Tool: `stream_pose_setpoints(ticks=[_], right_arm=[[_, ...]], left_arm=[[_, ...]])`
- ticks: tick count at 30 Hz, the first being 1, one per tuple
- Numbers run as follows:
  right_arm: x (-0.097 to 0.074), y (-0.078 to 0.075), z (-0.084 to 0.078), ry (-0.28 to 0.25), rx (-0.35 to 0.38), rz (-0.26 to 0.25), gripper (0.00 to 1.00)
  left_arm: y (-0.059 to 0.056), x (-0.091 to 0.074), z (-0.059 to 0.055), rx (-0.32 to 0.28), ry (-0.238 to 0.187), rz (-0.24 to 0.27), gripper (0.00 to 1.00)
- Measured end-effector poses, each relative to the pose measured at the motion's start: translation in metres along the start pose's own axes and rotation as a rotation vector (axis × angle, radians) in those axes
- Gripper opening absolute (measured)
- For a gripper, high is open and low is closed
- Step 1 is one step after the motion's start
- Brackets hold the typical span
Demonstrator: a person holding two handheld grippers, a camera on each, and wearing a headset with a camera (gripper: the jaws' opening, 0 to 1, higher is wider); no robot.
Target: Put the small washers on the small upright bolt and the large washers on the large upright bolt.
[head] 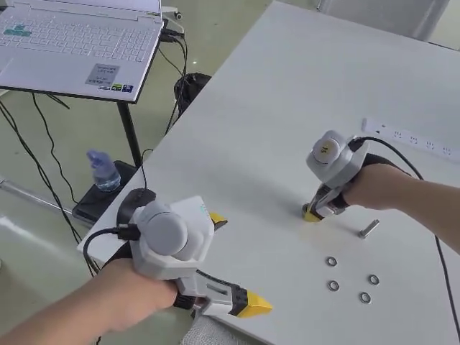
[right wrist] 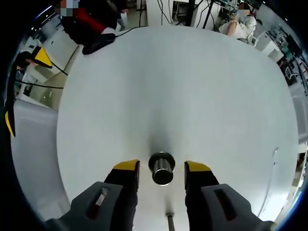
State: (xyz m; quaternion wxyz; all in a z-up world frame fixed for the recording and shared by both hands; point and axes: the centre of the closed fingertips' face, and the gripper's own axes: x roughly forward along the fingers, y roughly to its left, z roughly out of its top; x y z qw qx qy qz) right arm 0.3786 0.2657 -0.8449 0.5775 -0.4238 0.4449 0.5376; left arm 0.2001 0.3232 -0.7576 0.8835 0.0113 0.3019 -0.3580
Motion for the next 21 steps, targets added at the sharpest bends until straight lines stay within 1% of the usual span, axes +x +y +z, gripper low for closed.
stream_pose_setpoints(ticks=[4, 7, 12, 17, 21], right_arm=[[-0.007, 0.0, 0.005, -0.025, 0.012, 0.003, 0.38], [-0.012, 0.0, 0.005, -0.033, 0.02, 0.002, 0.38], [-0.019, -0.002, 0.004, -0.045, 0.027, -0.001, 0.38], [-0.027, 0.0, 0.004, -0.055, 0.026, -0.002, 0.37], [-0.033, 0.001, 0.005, -0.065, 0.028, -0.002, 0.37]], left_arm=[[-0.002, -0.001, -0.002, 0.007, 0.006, -0.001, 0.91], [-0.001, -0.001, -0.003, 0.009, 0.014, -0.003, 0.9], [-0.002, -0.001, -0.001, 0.018, 0.013, -0.006, 0.9], [-0.004, 0.0, 0.003, 0.017, 0.008, -0.011, 0.89], [-0.005, 0.0, 0.003, 0.022, 0.013, -0.013, 0.89]])
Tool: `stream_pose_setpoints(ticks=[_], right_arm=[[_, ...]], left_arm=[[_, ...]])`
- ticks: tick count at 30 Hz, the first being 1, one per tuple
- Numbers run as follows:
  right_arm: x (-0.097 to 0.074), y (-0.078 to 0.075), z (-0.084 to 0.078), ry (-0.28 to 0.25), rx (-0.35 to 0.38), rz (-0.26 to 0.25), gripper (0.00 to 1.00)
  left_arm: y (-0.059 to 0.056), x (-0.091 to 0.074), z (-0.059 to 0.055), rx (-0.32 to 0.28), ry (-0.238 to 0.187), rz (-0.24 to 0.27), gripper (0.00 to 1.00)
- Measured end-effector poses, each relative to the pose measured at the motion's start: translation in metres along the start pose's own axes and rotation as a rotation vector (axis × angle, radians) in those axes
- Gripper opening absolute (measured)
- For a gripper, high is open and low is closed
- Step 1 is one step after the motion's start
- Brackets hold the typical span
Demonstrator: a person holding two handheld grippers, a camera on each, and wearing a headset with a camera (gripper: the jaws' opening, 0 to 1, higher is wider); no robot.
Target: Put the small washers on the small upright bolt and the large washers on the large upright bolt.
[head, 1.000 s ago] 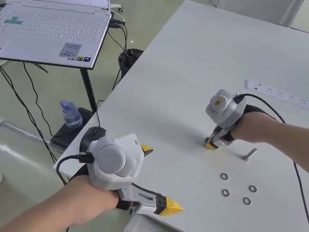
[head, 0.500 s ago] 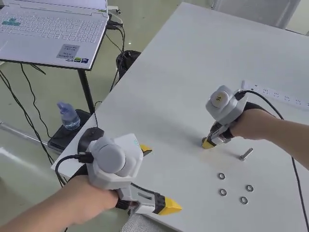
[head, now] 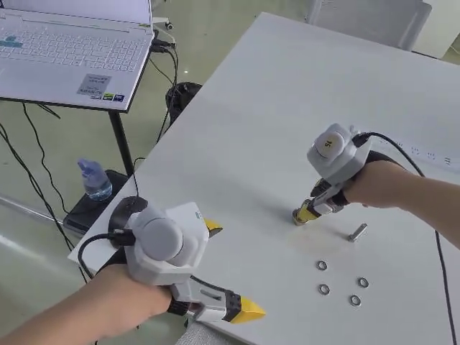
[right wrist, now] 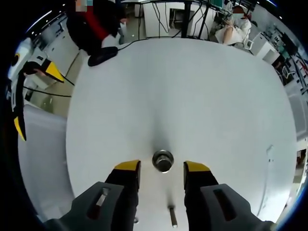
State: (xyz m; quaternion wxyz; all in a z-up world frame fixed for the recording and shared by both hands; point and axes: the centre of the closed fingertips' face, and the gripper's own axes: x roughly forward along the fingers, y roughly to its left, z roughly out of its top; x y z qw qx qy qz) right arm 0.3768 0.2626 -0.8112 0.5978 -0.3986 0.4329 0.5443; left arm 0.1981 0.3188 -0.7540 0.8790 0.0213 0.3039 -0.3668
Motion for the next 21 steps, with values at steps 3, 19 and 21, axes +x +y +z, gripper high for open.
stream_pose_setpoints(ticks=[3, 19, 21], right_arm=[[-0.005, 0.001, 0.0, -0.005, 0.0, -0.002, 0.37], [-0.027, 0.007, -0.01, 0.0, -0.009, -0.008, 0.35], [-0.028, 0.01, -0.014, 0.006, -0.012, -0.008, 0.35]], left_arm=[[-0.001, 0.0, -0.001, 0.003, 0.004, 0.0, 0.89], [-0.006, 0.0, 0.004, 0.02, 0.008, -0.005, 0.88], [-0.007, 0.0, 0.006, 0.027, 0.008, -0.006, 0.88]])
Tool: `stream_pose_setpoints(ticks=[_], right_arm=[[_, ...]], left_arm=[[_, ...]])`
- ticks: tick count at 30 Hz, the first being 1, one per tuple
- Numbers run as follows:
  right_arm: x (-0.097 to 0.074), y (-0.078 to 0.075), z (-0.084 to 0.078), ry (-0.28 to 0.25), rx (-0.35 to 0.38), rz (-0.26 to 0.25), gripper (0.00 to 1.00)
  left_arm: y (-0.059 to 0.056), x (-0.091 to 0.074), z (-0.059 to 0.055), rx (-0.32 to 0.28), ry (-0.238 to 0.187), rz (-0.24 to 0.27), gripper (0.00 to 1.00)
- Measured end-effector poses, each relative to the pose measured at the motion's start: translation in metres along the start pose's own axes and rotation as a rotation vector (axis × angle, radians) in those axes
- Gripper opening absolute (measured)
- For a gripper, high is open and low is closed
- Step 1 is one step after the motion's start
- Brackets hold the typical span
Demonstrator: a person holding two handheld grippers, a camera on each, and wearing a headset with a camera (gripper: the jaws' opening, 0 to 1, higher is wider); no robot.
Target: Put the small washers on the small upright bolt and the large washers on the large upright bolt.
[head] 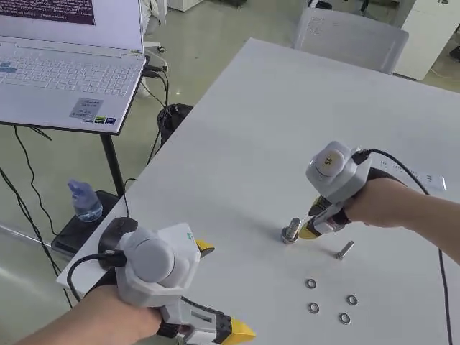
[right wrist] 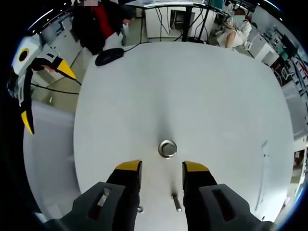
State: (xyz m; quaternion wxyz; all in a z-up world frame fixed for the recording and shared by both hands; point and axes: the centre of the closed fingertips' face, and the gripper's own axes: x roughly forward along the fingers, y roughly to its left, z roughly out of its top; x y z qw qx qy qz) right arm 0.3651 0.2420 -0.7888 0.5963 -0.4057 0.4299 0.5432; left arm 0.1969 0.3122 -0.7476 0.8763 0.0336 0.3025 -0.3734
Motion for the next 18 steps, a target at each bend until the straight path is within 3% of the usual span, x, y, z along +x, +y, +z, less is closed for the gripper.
stream_pose_setpoints(ticks=[13, 18], right_arm=[[-0.003, 0.004, -0.025, -0.005, 0.016, 0.004, 0.34], [-0.002, 0.015, -0.038, -0.03, 0.033, 0.005, 0.34]], left_arm=[[-0.007, 0.005, 0.005, 0.009, -0.007, -0.007, 0.88], [-0.009, 0.006, 0.005, 0.011, -0.004, -0.007, 0.88]])
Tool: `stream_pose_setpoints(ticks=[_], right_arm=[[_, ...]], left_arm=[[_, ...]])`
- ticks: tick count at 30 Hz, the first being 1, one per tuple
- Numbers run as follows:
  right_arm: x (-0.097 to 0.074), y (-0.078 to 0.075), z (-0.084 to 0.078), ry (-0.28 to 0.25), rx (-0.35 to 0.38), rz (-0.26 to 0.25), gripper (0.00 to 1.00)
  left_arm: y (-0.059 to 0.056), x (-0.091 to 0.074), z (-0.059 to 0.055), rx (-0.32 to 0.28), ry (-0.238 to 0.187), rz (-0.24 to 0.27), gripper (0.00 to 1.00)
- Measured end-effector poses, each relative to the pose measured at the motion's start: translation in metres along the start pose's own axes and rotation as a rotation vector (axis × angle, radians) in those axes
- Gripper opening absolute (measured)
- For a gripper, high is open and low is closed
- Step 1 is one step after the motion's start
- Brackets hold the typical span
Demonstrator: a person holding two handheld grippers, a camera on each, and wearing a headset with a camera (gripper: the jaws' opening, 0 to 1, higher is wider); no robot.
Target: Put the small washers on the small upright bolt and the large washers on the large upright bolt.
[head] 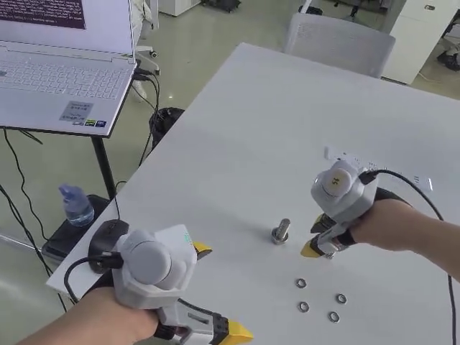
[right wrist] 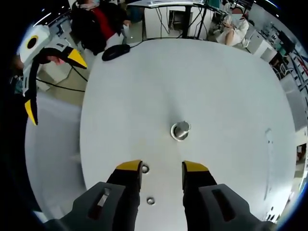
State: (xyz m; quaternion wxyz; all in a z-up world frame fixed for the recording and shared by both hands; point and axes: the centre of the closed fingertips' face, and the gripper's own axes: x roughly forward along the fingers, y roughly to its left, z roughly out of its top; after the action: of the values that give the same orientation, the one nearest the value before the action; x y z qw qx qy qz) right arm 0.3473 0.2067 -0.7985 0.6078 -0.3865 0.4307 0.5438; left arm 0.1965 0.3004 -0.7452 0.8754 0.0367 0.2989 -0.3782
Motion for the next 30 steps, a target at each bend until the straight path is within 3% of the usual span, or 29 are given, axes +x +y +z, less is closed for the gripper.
stream_pose_setpoints(ticks=[6, 13, 19, 30], right_arm=[[-0.005, 0.012, 0.0, -0.079, 0.074, 0.024, 0.34], [-0.008, 0.017, -0.012, -0.086, 0.042, 0.0, 0.34], [-0.005, 0.023, -0.013, -0.141, 0.033, -0.009, 0.33], [0.006, 0.03, -0.022, -0.136, 0.055, -0.006, 0.34]], left_arm=[[-0.003, 0.002, 0.001, 0.004, 0.002, -0.003, 0.88], [-0.008, 0.005, 0.002, 0.008, 0.002, -0.013, 0.87], [-0.011, 0.006, 0.003, 0.005, 0.0, -0.018, 0.86], [-0.01, 0.005, 0.005, 0.005, -0.004, -0.008, 0.86]])
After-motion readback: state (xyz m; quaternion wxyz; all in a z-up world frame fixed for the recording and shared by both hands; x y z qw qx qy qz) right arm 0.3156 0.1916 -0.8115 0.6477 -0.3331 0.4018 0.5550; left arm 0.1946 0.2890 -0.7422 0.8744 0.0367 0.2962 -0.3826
